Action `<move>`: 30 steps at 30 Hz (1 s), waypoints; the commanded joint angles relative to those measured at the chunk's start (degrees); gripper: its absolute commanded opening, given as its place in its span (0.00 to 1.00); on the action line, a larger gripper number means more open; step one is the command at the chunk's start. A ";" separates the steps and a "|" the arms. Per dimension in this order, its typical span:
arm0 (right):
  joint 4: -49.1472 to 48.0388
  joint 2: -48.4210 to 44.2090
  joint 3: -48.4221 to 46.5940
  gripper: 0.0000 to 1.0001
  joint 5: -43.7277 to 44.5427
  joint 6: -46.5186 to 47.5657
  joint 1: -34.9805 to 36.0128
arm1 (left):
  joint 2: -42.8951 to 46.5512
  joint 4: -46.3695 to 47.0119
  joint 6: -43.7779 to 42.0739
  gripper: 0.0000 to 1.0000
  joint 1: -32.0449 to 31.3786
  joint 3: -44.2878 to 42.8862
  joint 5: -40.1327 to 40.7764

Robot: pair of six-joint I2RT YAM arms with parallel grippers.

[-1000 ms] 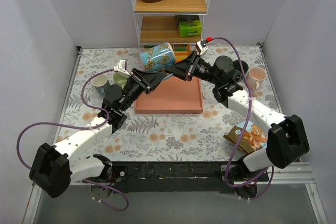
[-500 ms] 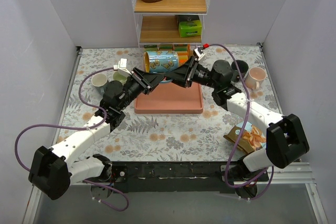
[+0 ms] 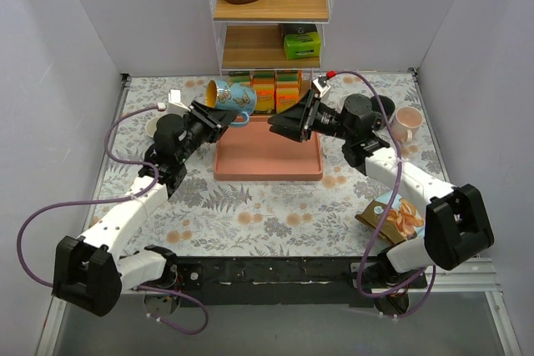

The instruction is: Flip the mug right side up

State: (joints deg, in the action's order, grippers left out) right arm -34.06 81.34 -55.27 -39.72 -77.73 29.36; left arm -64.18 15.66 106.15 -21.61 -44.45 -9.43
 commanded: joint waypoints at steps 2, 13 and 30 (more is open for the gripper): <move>7.50 -3.99 0.95 0.61 -1.59 5.56 -1.32 | 4.67 -8.67 -7.96 0.00 3.67 -9.24 3.80; 21.41 -5.76 -1.51 0.61 -1.58 15.95 -6.34 | 7.23 -45.96 -33.45 0.00 4.90 -27.62 28.50; 16.74 -10.15 -0.28 0.58 -5.98 11.99 -10.99 | -4.11 -47.48 -42.87 0.00 37.32 -29.83 26.04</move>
State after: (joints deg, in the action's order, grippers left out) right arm -15.35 73.45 -54.48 -43.18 -65.52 19.73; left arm -70.94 -38.52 65.87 9.26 -74.39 16.14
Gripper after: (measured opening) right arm 0.580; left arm 0.233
